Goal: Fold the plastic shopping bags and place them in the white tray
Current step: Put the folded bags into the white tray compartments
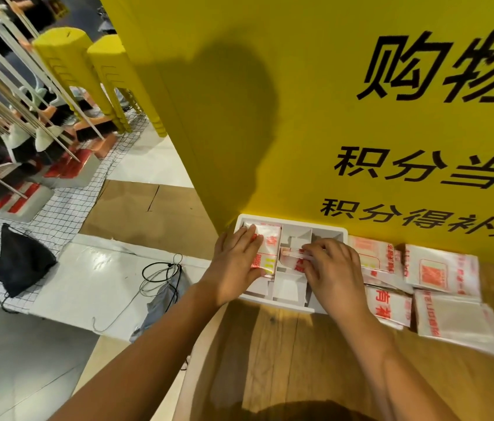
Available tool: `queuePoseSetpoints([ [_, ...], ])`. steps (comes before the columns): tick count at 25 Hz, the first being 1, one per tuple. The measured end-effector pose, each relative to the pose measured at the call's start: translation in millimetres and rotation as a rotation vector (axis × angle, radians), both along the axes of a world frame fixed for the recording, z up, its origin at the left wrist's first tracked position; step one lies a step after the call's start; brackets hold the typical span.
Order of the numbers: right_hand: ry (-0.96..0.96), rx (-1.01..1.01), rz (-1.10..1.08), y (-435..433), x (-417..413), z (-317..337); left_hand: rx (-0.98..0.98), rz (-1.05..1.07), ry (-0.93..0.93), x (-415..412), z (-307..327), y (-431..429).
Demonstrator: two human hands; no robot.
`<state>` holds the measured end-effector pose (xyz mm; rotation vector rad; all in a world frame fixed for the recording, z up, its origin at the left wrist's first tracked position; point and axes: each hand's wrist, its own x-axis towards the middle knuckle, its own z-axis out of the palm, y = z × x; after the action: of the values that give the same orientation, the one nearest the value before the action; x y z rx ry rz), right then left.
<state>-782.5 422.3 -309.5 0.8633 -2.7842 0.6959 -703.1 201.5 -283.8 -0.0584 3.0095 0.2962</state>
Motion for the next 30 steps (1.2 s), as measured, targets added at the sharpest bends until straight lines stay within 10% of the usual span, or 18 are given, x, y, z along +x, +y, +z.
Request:
queuePoseSetpoints([
  [17,-0.123,-0.039,0.067,22.2,13.2,10.9,0.105,0.0,0.273,23.5,13.5,39.0],
  [30,-0.135,0.016,-0.251,177.3,48.2,11.6,-0.009,-0.379,0.021,-22.1,21.9,184.6],
])
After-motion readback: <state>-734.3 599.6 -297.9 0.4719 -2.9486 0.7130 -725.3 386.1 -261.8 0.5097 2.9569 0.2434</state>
